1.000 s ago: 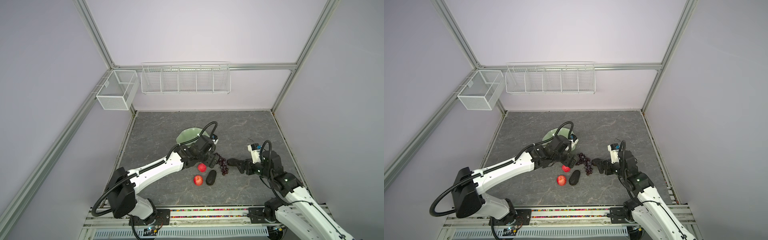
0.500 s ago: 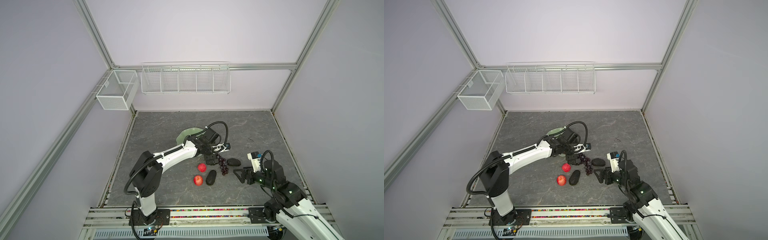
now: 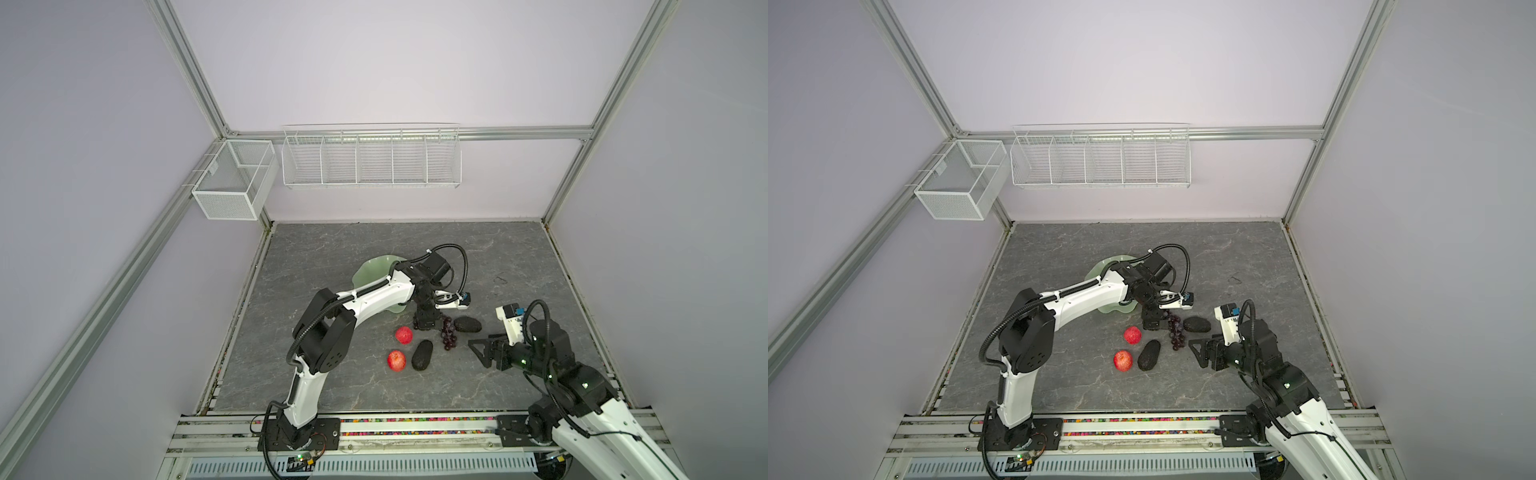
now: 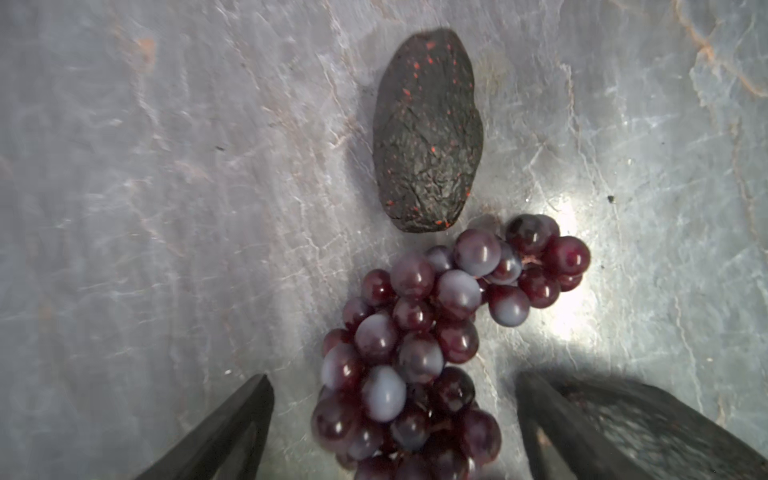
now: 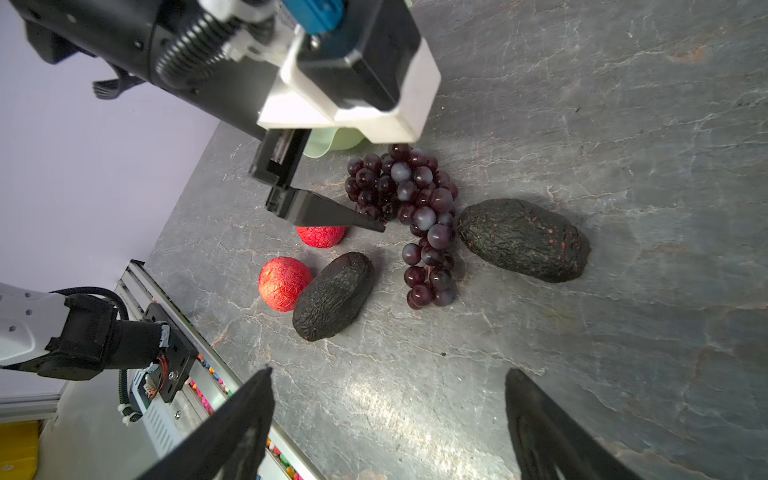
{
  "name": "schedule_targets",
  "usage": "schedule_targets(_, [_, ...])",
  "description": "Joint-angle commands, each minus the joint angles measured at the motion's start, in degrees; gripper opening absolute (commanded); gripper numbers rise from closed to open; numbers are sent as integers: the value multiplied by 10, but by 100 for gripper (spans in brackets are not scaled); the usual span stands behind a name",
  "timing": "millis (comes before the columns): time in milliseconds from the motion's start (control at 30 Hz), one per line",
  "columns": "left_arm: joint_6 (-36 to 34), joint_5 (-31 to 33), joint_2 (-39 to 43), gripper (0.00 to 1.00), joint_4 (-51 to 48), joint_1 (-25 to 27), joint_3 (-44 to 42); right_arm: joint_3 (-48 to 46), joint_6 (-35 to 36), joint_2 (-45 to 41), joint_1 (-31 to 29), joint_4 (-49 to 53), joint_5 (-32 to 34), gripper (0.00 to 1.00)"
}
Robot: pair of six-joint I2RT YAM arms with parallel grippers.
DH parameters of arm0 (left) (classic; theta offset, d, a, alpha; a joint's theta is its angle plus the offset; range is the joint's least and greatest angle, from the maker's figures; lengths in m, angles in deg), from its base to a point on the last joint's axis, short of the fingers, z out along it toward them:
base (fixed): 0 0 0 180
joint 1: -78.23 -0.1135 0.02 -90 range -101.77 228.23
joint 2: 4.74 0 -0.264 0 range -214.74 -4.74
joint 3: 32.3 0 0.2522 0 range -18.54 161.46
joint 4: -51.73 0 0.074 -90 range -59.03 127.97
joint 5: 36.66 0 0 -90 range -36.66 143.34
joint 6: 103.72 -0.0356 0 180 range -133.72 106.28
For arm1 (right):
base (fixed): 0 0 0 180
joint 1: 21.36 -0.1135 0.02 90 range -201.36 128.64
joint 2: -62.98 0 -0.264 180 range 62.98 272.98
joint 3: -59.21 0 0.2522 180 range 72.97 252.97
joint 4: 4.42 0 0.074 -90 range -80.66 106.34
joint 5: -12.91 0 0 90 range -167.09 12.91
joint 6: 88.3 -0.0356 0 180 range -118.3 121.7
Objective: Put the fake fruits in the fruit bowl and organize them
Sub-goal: 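Lower the left gripper onto the purple grapes and close on the stem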
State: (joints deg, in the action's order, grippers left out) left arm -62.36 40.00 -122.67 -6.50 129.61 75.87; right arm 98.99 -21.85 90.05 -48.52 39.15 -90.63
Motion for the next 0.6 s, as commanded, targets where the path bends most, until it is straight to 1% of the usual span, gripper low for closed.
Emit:
schedule_targets(0, [-15, -13, -17, 91, -9, 2, 10, 12, 12, -3, -4, 2, -8, 88])
schedule_targets(233, [-9, 4, -37, 87, 32, 1, 1, 11, 16, -4, -4, 1, -5, 88])
schedule_targets(267, [-9, 6, -42, 85, 32, 1, 4, 12, 17, -3, -4, 0, -6, 88])
schedule_targets(333, [-8, 9, -53, 79, 26, 2, 11, 13, 18, 1, -4, -1, -7, 88])
schedule_targets(367, [-9, 9, -57, 77, 22, 1, 16, 14, 18, 1, -4, -2, -8, 88])
schedule_targets(467, [-9, 11, -67, 74, 18, 1, 21, 17, 21, 1, -4, -2, -9, 88])
schedule_targets(567, [-14, 15, -71, 73, 19, 7, 23, 20, 22, 2, -4, -2, -9, 88])
